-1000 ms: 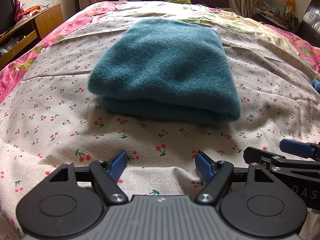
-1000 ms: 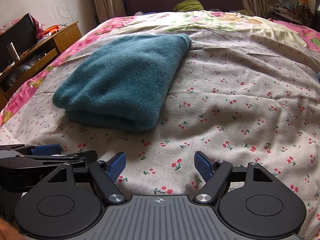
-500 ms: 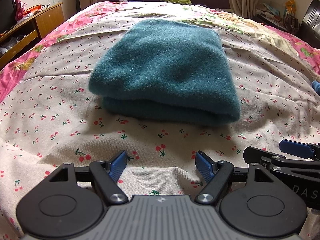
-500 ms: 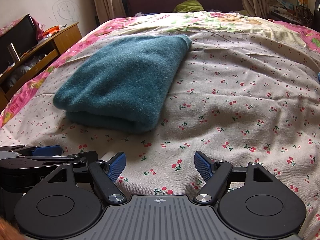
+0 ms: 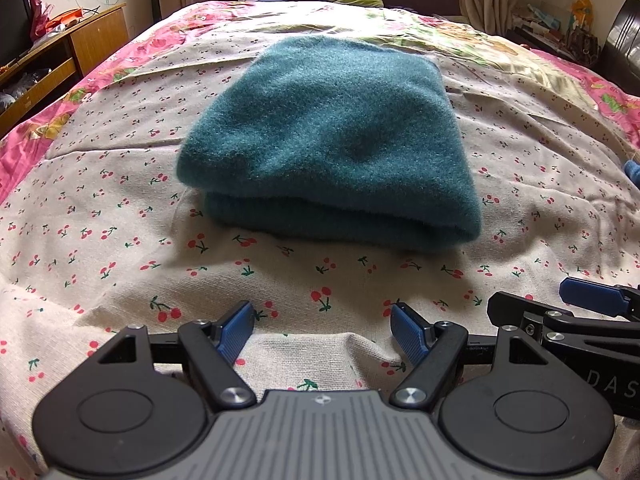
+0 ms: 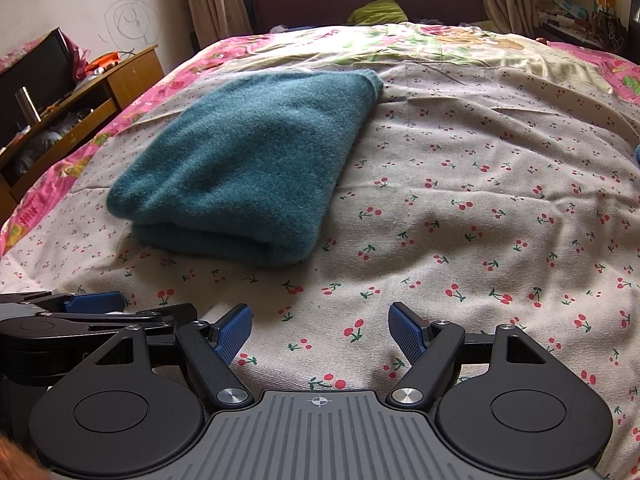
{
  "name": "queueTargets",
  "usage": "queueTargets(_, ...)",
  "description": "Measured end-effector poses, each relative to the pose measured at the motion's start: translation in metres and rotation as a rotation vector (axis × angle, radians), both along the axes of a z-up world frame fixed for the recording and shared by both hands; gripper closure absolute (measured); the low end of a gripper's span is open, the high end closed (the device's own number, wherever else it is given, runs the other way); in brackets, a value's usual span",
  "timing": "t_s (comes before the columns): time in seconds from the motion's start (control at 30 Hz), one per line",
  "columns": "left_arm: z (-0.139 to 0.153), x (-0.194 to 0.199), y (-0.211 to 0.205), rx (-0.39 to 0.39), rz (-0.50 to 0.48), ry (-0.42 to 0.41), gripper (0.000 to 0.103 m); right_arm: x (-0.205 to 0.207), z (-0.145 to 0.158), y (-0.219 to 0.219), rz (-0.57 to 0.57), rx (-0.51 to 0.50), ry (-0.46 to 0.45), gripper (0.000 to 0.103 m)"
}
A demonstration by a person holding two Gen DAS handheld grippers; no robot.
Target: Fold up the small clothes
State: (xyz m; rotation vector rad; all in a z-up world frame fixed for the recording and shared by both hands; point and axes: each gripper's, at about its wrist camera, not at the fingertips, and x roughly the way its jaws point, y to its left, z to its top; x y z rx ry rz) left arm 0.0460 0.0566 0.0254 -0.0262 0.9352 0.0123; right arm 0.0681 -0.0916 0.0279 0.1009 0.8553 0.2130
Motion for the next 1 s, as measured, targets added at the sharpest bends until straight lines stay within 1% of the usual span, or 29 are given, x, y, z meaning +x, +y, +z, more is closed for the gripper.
queueTargets(0.5,-0.0011,0.0001,0.0011,-0.002,0.009,-0.003,0.018,0.0,0.0017,0.0008,-0.001,0.002,-0.003,0.024)
queueTargets(0.63,-0.0017,0.0018,0.0012,-0.009,0.003,0.015,0.018,-0.0001,0.0012,0.0004,-0.005,0.005,-0.004,0.024)
queueTargets(0.8,-0.0026,0.0061,0.0014,-0.025,-0.009,0.055,0.014,-0.0003,0.0019,-0.0017,-0.013,0.013,-0.011,0.024)
queueTargets(0.9,-0.0027,0.0064,0.004,-0.047,-0.005,0.058,0.011,-0.0008,0.0021,-0.0026,-0.014,0.015,-0.013,0.024)
queueTargets(1.0,-0.0026,0.0064,0.0038,-0.05,-0.004,0.057,0.011,-0.001,0.0023,-0.0028,-0.015,0.016,-0.014,0.024)
